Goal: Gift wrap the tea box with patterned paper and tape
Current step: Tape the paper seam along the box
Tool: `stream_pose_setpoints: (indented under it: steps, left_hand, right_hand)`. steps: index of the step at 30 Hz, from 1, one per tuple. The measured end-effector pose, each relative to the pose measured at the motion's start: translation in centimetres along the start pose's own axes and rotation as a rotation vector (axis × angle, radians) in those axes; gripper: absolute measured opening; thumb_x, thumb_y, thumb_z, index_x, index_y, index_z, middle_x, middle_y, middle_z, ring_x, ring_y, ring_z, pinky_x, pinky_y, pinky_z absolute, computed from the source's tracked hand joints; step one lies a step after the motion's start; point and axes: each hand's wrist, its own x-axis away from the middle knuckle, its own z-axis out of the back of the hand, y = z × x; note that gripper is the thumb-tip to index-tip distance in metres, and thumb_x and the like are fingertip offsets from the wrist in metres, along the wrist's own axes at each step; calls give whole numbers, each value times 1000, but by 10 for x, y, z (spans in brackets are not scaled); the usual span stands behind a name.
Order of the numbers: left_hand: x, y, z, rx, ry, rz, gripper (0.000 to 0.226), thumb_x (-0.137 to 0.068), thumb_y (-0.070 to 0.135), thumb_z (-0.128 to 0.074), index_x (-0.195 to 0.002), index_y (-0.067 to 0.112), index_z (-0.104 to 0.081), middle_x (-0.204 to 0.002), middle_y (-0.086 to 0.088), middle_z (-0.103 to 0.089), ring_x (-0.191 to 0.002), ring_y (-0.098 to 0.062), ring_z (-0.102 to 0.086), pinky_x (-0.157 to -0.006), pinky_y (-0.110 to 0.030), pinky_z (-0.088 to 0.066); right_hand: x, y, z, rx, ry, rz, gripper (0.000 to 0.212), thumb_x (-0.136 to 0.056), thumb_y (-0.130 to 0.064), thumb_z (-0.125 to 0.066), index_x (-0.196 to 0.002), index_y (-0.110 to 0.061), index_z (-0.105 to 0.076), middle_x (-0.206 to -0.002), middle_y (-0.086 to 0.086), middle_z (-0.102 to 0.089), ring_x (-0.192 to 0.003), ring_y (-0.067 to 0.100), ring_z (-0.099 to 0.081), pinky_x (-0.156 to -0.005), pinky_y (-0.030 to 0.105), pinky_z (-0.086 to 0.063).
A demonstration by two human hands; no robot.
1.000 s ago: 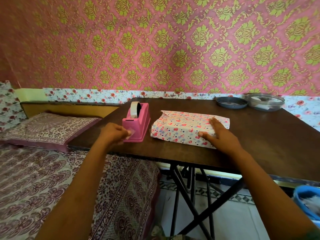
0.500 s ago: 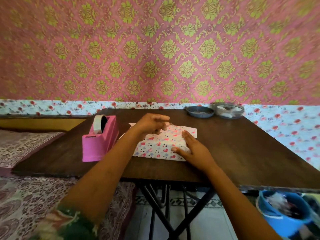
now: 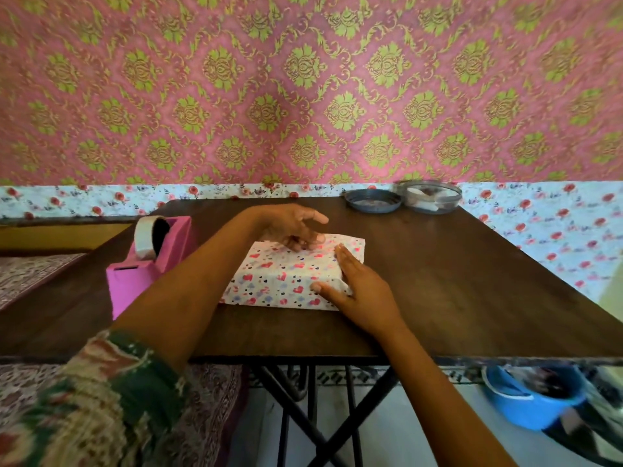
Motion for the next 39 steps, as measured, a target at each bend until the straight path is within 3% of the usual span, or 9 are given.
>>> stream_pose_setpoints:
  steps: [4, 10, 20, 24, 27, 30, 32, 35, 39]
  left_hand:
    - [-3, -2, 0, 0, 7, 24, 61, -88, 7, -58, -143, 18, -32, -80, -4, -63, -66, -9, -54, -55, -16, -48]
    - [-7, -2, 0, -66, -17, 47, 66, -86, 9, -62, -144, 17, -30, -80, -4, -63, -65, -9, -56, -55, -14, -50]
    - [-11, 17, -5, -359, 38, 157, 75, -84, 18, -67, -145, 16, -23, -78, -4, -62, -58, -11, -48, -56, -19, -44]
    - [-11, 9, -6, -728, 200, 227, 81, -82, 46, -62, -145, 9, -26, -131, -13, -52, -88, -20, -56, -75, -28, -47]
    - [-11, -8, -5, -652, 217, 269, 91, -79, 54, -60, -148, 14, -17, -144, -13, -37, -98, -23, -49, -82, -32, -47]
    - [-1, -13, 4, -494, 189, 227, 90, -78, 47, -65, -148, 24, -13, -114, -5, -50, -78, -14, -50, -61, -23, -47]
    - [6, -13, 11, -357, 151, 228, 86, -79, 36, -69, -147, 26, -17, -93, -2, -52, -71, -12, -50, -60, -21, -48]
    - [9, -13, 11, -329, 196, 140, 79, -80, 36, -67, -145, 26, -23, -114, -9, -57, -93, -20, -58, -81, -32, -52]
    - [-4, -8, -15, -485, 249, 2, 80, -80, 54, -59, -145, 28, -22, -145, -12, -36, -130, -31, -37, -108, -46, -33]
  right_hand:
    - [0, 1, 0, 25, -4, 6, 86, -83, -67, -45, -148, -17, -20, -155, -2, -22, -139, 13, -27, -111, 27, -24]
    - [-3, 5, -6, 74, 9, 11, 99, -71, -80, -21, -148, -18, -23, -154, -3, -23, -141, 8, -22, -116, 30, -3]
    - [-2, 3, -3, 68, -3, 14, 90, -76, -72, -31, -148, -17, -22, -154, -2, -23, -140, 8, -25, -117, 27, -7]
    - [-2, 3, -5, 72, -9, 23, 93, -76, -75, -28, -148, -16, -21, -155, -2, -22, -139, 8, -28, -116, 26, -7]
    - [-1, 2, -3, 63, -17, 16, 89, -78, -69, -30, -148, -15, -20, -155, -1, -21, -139, 9, -28, -116, 26, -6]
    - [0, 1, -3, 63, -18, 23, 88, -79, -68, -31, -148, -14, -20, -155, -1, -21, -140, 9, -25, -115, 24, -5]
    - [0, 0, -2, 55, -15, 30, 86, -83, -67, -36, -148, -14, -19, -155, 0, -20, -141, 10, -23, -115, 25, -8]
    - [2, -3, 3, 39, -21, 13, 78, -89, -57, -44, -149, -15, -18, -156, -2, -18, -142, 11, -19, -115, 26, -12]
    - [4, -6, 4, 41, 4, 27, 77, -89, -57, -45, -148, -14, -20, -155, 0, -22, -141, 13, -24, -115, 28, -13]
